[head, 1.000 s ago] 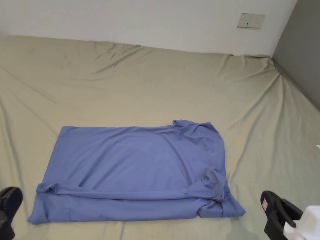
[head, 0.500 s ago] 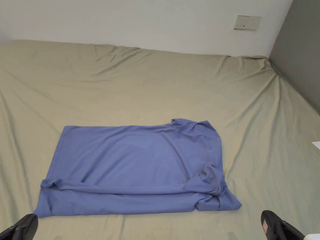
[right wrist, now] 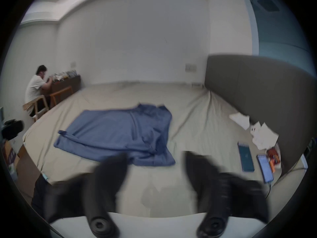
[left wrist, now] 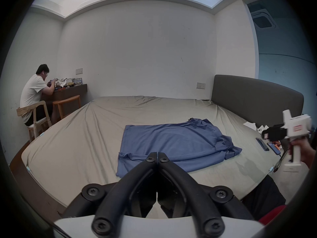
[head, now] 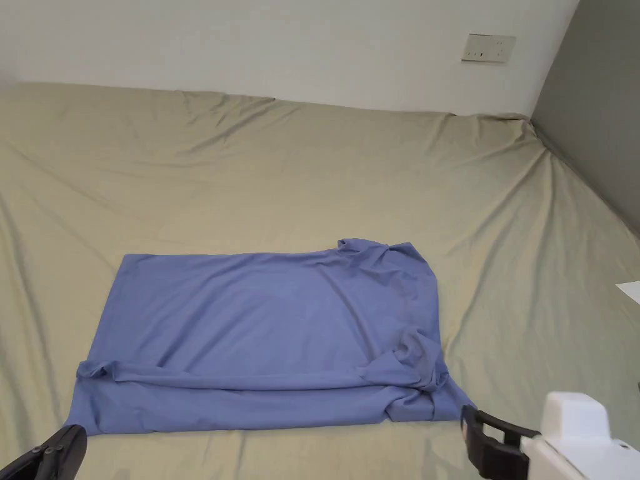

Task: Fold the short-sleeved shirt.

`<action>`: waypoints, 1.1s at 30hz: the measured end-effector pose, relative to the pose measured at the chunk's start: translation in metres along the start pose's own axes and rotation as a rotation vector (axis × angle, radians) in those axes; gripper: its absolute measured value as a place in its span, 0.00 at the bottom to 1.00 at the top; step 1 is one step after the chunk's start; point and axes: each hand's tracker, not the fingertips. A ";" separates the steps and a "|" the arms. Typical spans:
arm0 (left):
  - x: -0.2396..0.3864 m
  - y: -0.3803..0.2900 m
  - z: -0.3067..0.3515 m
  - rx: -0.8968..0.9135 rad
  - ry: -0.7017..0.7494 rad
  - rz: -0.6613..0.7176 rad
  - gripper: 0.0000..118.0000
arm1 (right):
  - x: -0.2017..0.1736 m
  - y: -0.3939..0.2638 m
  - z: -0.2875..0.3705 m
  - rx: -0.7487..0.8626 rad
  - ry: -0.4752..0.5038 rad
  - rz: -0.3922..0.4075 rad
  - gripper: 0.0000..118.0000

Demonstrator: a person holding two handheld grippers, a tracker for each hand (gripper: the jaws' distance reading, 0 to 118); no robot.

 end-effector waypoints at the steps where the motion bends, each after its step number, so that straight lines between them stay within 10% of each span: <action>1: 0.000 -0.001 0.000 -0.002 0.000 0.001 0.00 | 0.006 0.002 -0.025 -0.044 0.027 -0.032 0.86; 10: 0.001 0.000 0.002 -0.026 0.006 0.046 0.00 | 0.022 0.002 -0.163 -0.277 0.068 -0.220 0.66; 14: -0.002 -0.001 -0.001 -0.042 0.028 0.031 0.00 | 0.017 0.004 -0.174 -0.300 0.048 -0.175 0.64; 18: -0.005 0.000 -0.007 -0.049 0.037 0.047 0.00 | -0.004 0.006 -0.170 -0.318 0.059 -0.038 0.17; 24: -0.039 0.009 -0.050 -0.058 0.014 0.245 0.00 | -0.010 0.010 -0.169 -0.309 0.051 0.008 0.12; 26: -0.062 0.011 -0.085 -0.118 0.024 0.247 0.17 | -0.009 0.008 -0.170 -0.317 0.050 0.014 0.12; 28: -0.085 0.010 -0.124 -0.241 0.066 0.290 0.64 | -0.009 0.008 -0.171 -0.318 0.051 0.016 0.12; 29: -0.096 0.005 -0.145 -0.288 0.099 0.314 0.73 | -0.009 0.008 -0.171 -0.318 0.051 0.017 0.12; 33: -0.117 -0.018 -0.204 -0.504 0.123 0.355 0.63 | -0.009 0.007 -0.171 -0.321 0.051 0.008 0.12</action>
